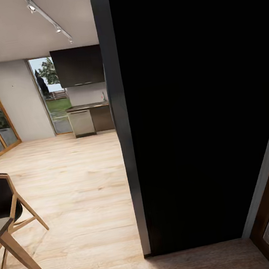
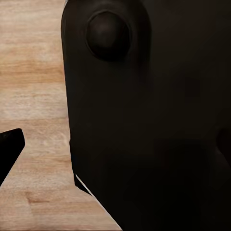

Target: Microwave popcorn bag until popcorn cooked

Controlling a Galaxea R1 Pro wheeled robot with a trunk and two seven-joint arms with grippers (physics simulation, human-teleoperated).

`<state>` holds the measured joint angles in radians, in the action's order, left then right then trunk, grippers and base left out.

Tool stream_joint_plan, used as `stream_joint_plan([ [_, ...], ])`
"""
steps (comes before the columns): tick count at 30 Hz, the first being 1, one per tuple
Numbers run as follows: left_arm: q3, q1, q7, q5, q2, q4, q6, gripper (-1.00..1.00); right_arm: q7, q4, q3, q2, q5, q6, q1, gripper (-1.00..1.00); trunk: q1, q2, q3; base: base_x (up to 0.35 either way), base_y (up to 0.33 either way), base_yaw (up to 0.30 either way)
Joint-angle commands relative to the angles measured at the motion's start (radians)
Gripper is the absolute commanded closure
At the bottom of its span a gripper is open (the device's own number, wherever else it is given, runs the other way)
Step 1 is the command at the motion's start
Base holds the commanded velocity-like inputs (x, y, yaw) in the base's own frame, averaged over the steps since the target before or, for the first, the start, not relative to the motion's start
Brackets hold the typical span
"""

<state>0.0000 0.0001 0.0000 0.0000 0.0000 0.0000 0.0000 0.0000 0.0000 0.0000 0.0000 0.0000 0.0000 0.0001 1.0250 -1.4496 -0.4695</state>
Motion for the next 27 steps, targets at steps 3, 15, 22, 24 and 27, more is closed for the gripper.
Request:
stream_joint_plan([
  [3, 0.009, 0.0, -0.002, 0.005, -0.006, 0.0, 0.003, -1.0, 0.002, 0.0, 0.002, 0.002, 0.004, 0.007, -0.002, -1.0, 0.0, 0.0, 0.0, 0.0, 0.0, 0.0],
  [15, 0.012, 0.0, -0.002, 0.008, -0.006, -0.031, -0.018, -1.0, 0.001, 0.0, -0.001, 0.002, 0.003, 0.002, -0.002, -1.0, 0.0, 0.0, 0.0, 0.0, 0.0, 0.04],
  [22, 0.012, 0.0, -0.002, 0.009, -0.007, -0.031, -0.018, -1.0, 0.0, 0.0, -0.002, 0.002, 0.003, 0.002, -0.002, -1.0, 0.0, 0.0, 0.0, 0.0, 0.0, 0.259],
  [24, 0.012, 0.0, 0.0, 0.009, -0.008, -0.031, -0.018, -1.0, 0.0, 0.0, -0.002, 0.002, 0.003, 0.002, -0.002, -1.0, 0.0, 0.0, 0.0, 0.0, 0.0, 0.269],
  [27, 0.012, 0.0, 0.005, 0.009, -0.008, -0.031, -0.018, -1.0, 0.0, 0.0, -0.002, 0.003, 0.003, 0.002, -0.002, -1.0, 0.0, 0.0, 0.0, 0.0, 0.0, 0.27],
])
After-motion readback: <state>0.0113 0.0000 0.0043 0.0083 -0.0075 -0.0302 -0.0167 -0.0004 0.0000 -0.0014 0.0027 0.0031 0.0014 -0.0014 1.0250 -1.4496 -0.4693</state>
